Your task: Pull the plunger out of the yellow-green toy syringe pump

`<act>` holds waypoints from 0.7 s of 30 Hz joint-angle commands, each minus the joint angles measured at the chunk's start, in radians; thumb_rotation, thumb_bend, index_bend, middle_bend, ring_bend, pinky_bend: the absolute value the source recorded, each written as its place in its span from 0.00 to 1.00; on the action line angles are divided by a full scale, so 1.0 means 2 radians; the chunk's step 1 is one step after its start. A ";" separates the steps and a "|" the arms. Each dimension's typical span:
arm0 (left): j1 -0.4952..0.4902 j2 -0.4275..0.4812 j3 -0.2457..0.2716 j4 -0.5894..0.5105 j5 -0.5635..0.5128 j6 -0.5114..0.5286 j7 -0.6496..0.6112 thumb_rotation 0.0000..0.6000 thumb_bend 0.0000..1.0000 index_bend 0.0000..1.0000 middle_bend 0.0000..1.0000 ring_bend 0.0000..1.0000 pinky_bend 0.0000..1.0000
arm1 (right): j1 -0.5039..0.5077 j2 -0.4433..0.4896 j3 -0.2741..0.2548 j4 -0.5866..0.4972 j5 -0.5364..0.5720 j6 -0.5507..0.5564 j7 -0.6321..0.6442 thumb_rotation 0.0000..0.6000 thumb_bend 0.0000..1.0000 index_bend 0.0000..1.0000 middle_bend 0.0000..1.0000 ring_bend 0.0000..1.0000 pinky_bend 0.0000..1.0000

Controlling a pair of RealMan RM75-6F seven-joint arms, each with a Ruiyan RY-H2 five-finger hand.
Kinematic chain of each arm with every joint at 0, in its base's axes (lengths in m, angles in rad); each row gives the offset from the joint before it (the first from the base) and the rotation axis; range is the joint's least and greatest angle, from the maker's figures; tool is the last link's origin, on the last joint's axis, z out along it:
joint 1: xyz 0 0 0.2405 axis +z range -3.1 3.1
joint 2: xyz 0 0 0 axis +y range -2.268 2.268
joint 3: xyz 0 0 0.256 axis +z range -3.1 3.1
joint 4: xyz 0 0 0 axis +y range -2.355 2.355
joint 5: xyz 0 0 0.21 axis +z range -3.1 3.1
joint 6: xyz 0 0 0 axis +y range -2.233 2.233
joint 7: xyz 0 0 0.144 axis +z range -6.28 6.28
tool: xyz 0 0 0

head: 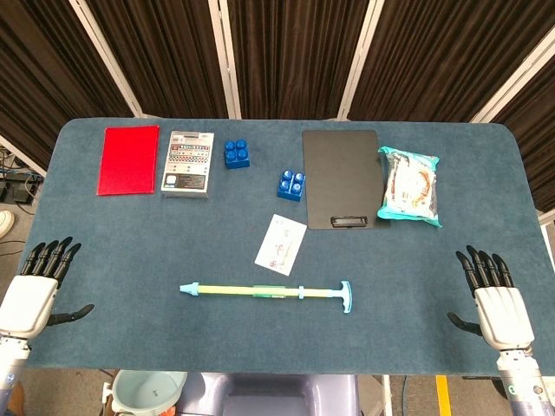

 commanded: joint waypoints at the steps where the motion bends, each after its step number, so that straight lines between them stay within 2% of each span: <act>1: -0.003 -0.003 -0.002 0.002 -0.005 -0.005 0.005 1.00 0.02 0.00 0.00 0.00 0.02 | 0.002 -0.002 0.001 0.000 0.003 -0.003 -0.004 1.00 0.00 0.00 0.00 0.00 0.05; 4: -0.006 -0.009 -0.004 0.006 -0.002 -0.006 0.006 1.00 0.02 0.02 0.00 0.00 0.02 | 0.002 -0.003 0.002 -0.002 0.009 -0.005 -0.010 1.00 0.00 0.00 0.00 0.00 0.05; 9: -0.018 -0.032 0.000 0.027 0.021 -0.009 0.022 1.00 0.04 0.15 0.00 0.00 0.03 | 0.000 0.002 0.003 -0.007 0.013 -0.006 -0.005 1.00 0.00 0.00 0.00 0.00 0.05; 10: -0.024 -0.044 0.002 0.031 0.031 -0.014 0.031 1.00 0.05 0.19 0.00 0.00 0.04 | -0.001 0.004 0.003 -0.007 0.014 -0.006 -0.003 1.00 0.00 0.00 0.00 0.00 0.05; 14: -0.047 -0.094 0.003 0.049 0.059 -0.028 0.059 1.00 0.06 0.49 0.02 0.01 0.11 | 0.001 0.006 0.002 -0.007 0.019 -0.014 0.001 1.00 0.00 0.00 0.00 0.00 0.05; 17: -0.062 -0.130 0.006 0.063 0.079 -0.038 0.074 1.00 0.07 0.55 0.05 0.03 0.13 | 0.004 0.005 0.003 -0.006 0.025 -0.022 0.003 1.00 0.00 0.00 0.00 0.00 0.05; 21: -0.078 -0.186 0.011 0.088 0.103 -0.047 0.105 1.00 0.09 0.54 0.05 0.03 0.13 | 0.009 0.005 0.001 -0.005 0.032 -0.038 0.006 1.00 0.00 0.00 0.00 0.00 0.05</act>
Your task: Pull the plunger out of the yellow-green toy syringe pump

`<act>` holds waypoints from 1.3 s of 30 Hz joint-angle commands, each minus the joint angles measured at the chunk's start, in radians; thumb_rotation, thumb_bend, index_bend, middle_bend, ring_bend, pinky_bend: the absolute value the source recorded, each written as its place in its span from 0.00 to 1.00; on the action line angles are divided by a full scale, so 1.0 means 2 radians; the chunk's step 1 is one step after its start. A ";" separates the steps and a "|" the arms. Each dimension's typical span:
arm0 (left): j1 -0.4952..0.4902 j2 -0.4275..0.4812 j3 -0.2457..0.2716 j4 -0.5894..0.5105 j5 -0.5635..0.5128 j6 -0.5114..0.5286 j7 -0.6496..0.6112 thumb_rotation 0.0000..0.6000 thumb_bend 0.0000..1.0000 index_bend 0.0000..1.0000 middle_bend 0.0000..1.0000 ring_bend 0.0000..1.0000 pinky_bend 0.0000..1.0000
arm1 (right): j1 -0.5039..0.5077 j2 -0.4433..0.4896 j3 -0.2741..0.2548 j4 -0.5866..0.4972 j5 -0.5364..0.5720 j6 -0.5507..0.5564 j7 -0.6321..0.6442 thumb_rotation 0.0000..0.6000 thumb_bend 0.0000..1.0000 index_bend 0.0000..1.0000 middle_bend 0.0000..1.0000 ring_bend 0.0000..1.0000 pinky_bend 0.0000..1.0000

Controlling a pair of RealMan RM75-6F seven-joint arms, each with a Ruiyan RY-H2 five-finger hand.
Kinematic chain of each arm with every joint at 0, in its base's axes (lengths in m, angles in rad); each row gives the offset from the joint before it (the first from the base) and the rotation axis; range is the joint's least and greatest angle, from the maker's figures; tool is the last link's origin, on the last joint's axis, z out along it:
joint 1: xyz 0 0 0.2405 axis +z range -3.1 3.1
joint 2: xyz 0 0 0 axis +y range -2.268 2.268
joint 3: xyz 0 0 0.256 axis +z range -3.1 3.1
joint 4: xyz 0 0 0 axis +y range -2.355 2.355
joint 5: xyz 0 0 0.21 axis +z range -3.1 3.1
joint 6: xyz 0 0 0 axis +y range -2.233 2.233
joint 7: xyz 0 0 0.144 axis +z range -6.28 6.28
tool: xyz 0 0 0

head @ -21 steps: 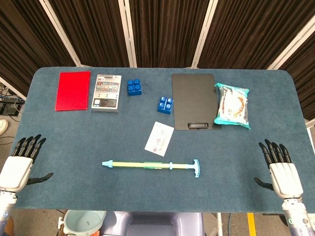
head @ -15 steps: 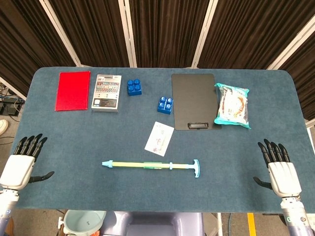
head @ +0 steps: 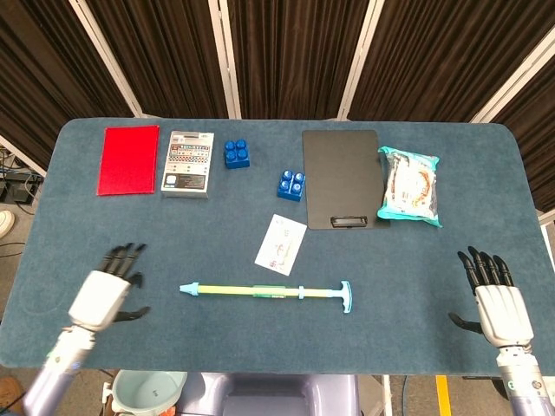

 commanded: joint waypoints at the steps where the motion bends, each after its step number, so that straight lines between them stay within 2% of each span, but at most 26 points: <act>1: -0.020 -0.054 0.005 0.028 0.027 -0.013 0.036 1.00 0.09 0.53 0.05 0.03 0.13 | 0.004 0.001 -0.001 0.001 0.004 -0.009 0.003 1.00 0.00 0.00 0.00 0.00 0.05; 8: -0.033 -0.111 -0.002 0.062 0.035 -0.015 0.073 1.00 0.10 0.51 0.05 0.03 0.13 | 0.005 0.010 -0.001 -0.002 0.007 -0.016 0.019 1.00 0.00 0.00 0.00 0.00 0.05; 12: -0.042 -0.139 -0.009 0.089 0.034 -0.013 0.078 1.00 0.15 0.49 0.05 0.03 0.13 | 0.006 0.017 0.000 -0.004 0.012 -0.018 0.028 1.00 0.00 0.00 0.00 0.00 0.05; 17: -0.054 -0.154 -0.020 0.099 0.019 -0.024 0.082 1.00 0.20 0.46 0.05 0.03 0.13 | 0.007 0.022 0.004 -0.003 0.021 -0.023 0.036 1.00 0.00 0.00 0.00 0.00 0.05; 27: -0.080 -0.175 -0.026 0.105 -0.023 -0.086 0.111 1.00 0.21 0.42 0.04 0.03 0.13 | 0.008 0.027 0.008 -0.002 0.026 -0.022 0.047 1.00 0.00 0.00 0.00 0.00 0.05; 34: -0.086 -0.182 -0.026 0.117 -0.032 -0.083 0.114 1.00 0.23 0.47 0.04 0.03 0.13 | 0.007 0.026 0.009 0.000 0.029 -0.020 0.045 1.00 0.00 0.00 0.00 0.00 0.05; 39: -0.088 -0.184 -0.021 0.127 -0.030 -0.076 0.104 1.00 0.34 0.53 0.06 0.03 0.13 | 0.009 0.024 0.009 0.002 0.032 -0.022 0.040 1.00 0.00 0.00 0.00 0.00 0.05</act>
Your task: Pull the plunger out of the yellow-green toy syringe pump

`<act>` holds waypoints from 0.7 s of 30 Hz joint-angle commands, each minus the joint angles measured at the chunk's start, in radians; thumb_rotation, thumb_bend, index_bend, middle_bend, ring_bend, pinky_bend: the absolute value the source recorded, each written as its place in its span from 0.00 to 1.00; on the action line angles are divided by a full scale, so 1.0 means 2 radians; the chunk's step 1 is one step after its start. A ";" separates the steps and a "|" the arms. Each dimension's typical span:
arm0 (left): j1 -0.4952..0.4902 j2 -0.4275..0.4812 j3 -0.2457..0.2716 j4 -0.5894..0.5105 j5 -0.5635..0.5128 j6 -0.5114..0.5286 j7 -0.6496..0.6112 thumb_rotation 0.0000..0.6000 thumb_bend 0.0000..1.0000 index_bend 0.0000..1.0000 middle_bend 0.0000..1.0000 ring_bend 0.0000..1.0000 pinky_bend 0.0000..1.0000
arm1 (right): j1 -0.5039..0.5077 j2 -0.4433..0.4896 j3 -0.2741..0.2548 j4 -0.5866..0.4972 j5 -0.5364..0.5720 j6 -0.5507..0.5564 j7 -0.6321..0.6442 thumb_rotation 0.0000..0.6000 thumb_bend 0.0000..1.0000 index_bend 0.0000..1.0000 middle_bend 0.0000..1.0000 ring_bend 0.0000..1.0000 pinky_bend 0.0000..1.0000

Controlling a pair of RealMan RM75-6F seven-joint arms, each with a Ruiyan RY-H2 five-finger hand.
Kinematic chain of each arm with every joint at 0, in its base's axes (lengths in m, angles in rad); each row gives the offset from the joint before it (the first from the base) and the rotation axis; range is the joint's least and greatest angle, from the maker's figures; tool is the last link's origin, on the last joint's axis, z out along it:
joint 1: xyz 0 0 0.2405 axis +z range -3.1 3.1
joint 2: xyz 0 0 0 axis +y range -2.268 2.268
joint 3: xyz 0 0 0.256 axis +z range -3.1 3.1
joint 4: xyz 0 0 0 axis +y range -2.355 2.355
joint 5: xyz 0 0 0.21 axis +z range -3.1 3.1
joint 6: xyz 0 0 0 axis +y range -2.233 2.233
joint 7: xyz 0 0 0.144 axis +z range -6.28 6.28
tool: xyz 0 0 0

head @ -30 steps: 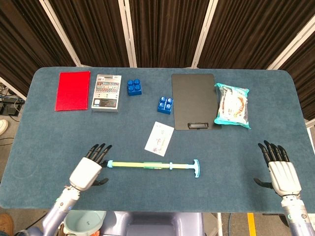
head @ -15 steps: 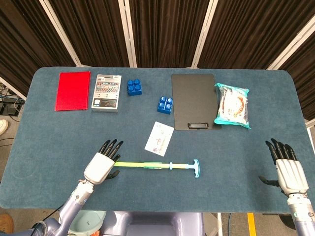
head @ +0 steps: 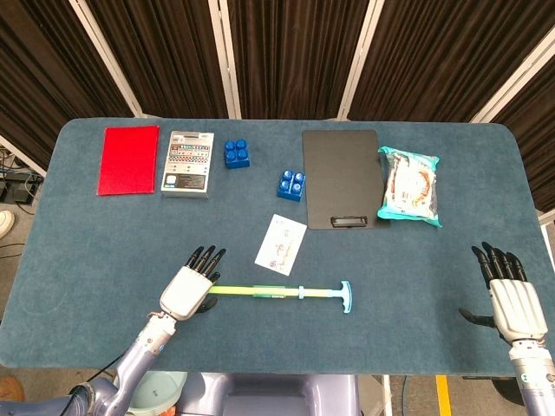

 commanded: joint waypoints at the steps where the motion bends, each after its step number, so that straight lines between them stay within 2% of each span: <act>1: -0.002 -0.002 0.002 0.008 -0.001 0.003 -0.004 1.00 0.36 0.54 0.06 0.03 0.13 | 0.001 -0.003 0.000 0.003 0.002 -0.002 -0.005 1.00 0.00 0.00 0.00 0.00 0.05; 5: -0.006 -0.007 0.001 0.020 -0.005 0.001 -0.007 1.00 0.46 0.58 0.07 0.03 0.13 | 0.003 -0.009 -0.002 0.005 0.005 -0.006 -0.017 1.00 0.00 0.00 0.00 0.00 0.05; 10: -0.013 -0.010 0.002 0.027 -0.007 0.001 -0.022 1.00 0.51 0.60 0.09 0.03 0.13 | 0.009 -0.035 -0.019 0.018 -0.015 -0.017 -0.047 1.00 0.00 0.03 0.00 0.00 0.05; 15: -0.019 -0.009 0.009 0.031 -0.001 0.002 -0.040 1.00 0.51 0.61 0.09 0.03 0.13 | 0.014 -0.096 -0.047 0.056 -0.070 -0.011 -0.075 1.00 0.05 0.14 0.00 0.00 0.05; 21: -0.024 -0.004 0.018 0.030 0.008 0.006 -0.057 1.00 0.51 0.61 0.09 0.03 0.13 | 0.026 -0.171 -0.049 0.118 -0.112 0.003 -0.083 1.00 0.13 0.23 0.00 0.00 0.05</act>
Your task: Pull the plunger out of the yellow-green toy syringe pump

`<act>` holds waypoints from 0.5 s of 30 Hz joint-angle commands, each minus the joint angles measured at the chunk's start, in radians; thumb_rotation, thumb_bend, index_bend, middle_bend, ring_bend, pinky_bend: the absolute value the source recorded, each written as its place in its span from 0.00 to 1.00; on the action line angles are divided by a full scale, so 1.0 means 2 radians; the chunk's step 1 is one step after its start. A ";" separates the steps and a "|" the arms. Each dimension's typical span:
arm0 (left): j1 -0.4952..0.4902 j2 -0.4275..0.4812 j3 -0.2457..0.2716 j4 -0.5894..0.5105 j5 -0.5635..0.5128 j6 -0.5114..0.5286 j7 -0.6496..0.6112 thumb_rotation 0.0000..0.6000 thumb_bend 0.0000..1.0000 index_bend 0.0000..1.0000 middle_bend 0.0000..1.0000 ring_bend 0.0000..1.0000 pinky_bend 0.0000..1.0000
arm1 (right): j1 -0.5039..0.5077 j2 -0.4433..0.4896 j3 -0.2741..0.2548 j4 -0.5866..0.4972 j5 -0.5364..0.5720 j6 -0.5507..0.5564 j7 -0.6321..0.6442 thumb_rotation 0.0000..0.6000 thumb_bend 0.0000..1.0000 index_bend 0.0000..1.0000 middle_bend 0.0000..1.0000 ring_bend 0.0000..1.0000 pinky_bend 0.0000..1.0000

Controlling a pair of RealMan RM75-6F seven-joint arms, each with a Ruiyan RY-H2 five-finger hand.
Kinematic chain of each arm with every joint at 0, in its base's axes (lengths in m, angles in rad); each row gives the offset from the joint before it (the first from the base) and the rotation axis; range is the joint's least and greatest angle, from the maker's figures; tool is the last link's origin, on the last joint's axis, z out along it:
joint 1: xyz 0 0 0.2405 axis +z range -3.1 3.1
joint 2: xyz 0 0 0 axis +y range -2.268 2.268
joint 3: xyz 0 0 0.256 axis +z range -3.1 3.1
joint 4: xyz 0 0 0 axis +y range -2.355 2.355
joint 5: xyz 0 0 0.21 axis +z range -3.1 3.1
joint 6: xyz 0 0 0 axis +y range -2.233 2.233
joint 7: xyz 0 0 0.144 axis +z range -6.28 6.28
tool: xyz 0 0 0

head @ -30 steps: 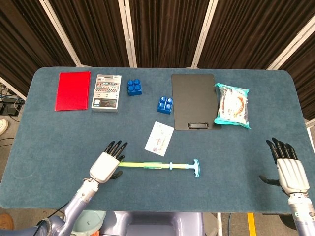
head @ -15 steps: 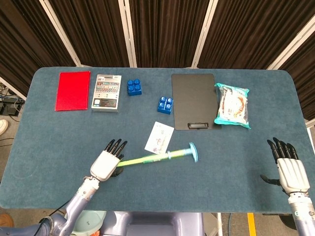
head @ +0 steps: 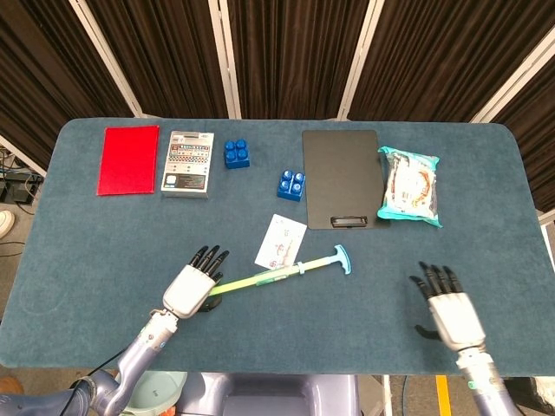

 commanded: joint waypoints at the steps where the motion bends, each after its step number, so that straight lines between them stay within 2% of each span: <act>1: -0.002 0.003 0.004 -0.002 0.003 0.001 -0.007 1.00 0.50 0.61 0.09 0.03 0.13 | 0.013 -0.044 -0.003 0.038 -0.024 0.004 -0.010 1.00 0.13 0.24 0.00 0.00 0.05; 8: -0.007 0.006 0.010 -0.006 0.008 0.002 -0.024 1.00 0.49 0.61 0.09 0.03 0.13 | 0.034 -0.075 0.014 0.049 -0.022 -0.012 -0.035 1.00 0.16 0.28 0.00 0.00 0.05; 15: -0.011 0.012 0.016 -0.012 0.013 0.004 -0.034 1.00 0.48 0.61 0.09 0.03 0.13 | 0.051 -0.083 0.030 0.027 -0.011 -0.025 -0.079 1.00 0.17 0.30 0.00 0.00 0.05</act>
